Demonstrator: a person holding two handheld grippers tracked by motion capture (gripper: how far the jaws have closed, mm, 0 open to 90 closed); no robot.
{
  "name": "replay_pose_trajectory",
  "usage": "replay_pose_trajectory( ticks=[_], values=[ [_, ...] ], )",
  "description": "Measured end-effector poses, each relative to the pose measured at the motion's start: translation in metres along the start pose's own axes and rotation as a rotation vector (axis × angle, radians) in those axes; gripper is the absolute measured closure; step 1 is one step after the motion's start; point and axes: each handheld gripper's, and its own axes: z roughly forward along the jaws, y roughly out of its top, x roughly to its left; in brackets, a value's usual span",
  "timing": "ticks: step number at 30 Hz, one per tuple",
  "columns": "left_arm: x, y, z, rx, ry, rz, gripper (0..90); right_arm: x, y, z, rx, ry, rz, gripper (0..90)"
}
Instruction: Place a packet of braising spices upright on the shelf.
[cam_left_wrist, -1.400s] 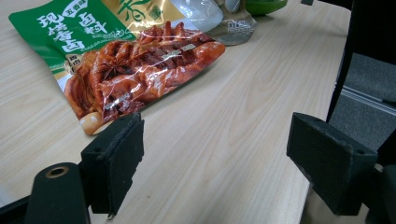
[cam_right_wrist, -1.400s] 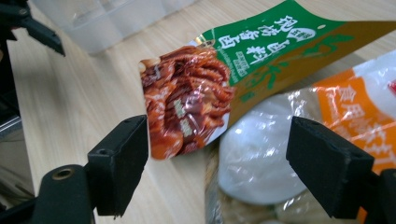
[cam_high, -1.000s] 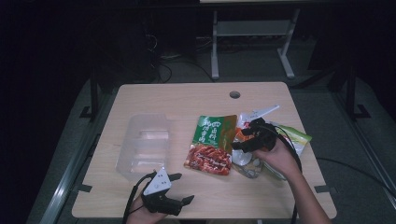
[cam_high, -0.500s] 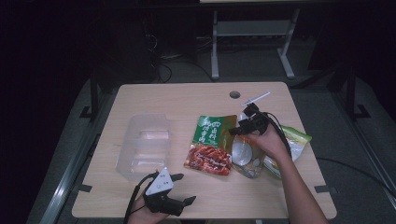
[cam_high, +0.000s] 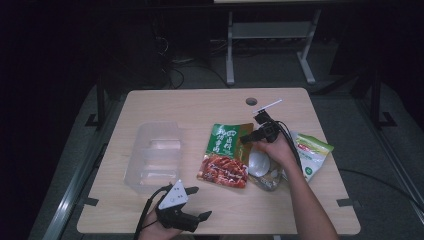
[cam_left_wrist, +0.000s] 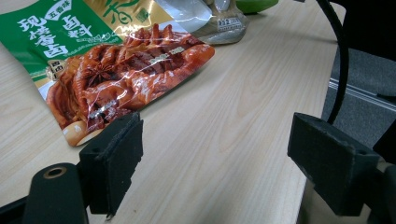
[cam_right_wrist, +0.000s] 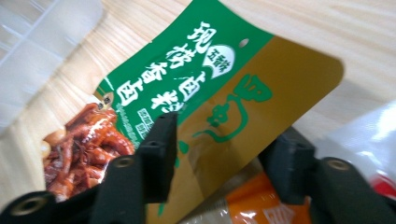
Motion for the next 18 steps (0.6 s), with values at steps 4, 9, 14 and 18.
replay_pose_trajectory(
  ticks=[4, 9, 14, 18],
  values=[
    [0.0, 0.0, 0.0, -0.001, 0.0, -0.003, 17.7, 0.002, 0.001, 0.007, 0.01, 0.01, -0.022, 73.9],
    [0.002, 0.0, 0.0, -0.008, 0.007, -0.013, 17.8, 0.009, 0.002, 0.002, -0.023, 0.039, -0.046, 89.4],
    [0.003, 0.003, 0.001, -0.005, 0.008, -0.02, 18.1, 0.02, 0.003, -0.013, -0.087, 0.076, -0.068, 89.8],
    [0.001, 0.006, 0.003, -0.001, 0.013, -0.024, 18.6, 0.029, 0.004, -0.025, -0.135, 0.111, -0.084, 89.9]
  ],
)
